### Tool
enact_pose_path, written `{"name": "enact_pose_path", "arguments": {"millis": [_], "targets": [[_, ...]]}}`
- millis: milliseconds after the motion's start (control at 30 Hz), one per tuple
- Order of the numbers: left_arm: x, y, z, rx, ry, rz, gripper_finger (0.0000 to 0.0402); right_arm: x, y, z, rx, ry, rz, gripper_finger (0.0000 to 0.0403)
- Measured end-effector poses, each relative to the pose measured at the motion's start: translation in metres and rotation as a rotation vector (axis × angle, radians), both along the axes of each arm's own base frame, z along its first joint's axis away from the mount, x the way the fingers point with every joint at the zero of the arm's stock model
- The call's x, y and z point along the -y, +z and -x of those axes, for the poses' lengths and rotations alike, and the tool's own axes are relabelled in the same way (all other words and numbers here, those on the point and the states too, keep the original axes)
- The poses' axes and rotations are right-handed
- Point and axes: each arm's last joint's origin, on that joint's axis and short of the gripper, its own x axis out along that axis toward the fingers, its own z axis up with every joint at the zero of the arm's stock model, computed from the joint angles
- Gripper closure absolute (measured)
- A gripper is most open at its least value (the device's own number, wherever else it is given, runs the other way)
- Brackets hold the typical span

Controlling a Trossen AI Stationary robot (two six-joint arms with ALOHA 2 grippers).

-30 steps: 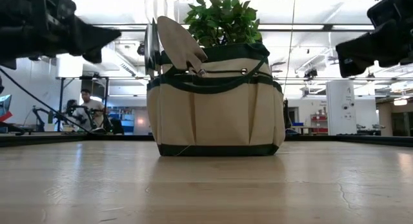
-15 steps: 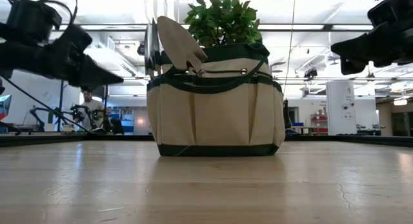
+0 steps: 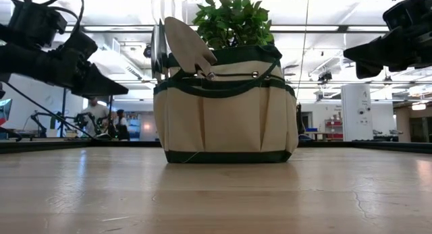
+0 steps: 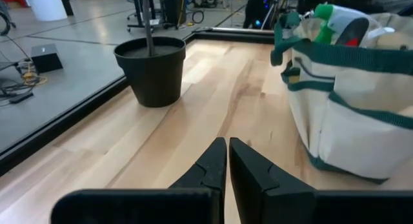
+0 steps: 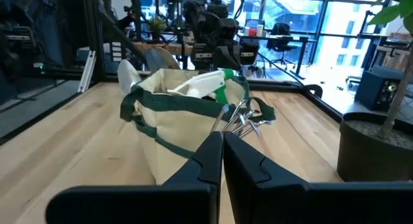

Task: Pick & Place Garden tools in Gardening bag
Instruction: Return to Home Position

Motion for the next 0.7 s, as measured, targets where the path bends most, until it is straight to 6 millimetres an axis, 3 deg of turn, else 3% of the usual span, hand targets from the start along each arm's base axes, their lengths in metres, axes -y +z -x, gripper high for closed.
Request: {"name": "enact_pose_path", "arguments": {"millis": [700], "targets": [[0.0001,-0.0021,0.0003,-0.021,0.000,0.005,0.0378,0.0000,-0.0004,-0.0003,-0.005,0.001,0.001,0.0394]]}}
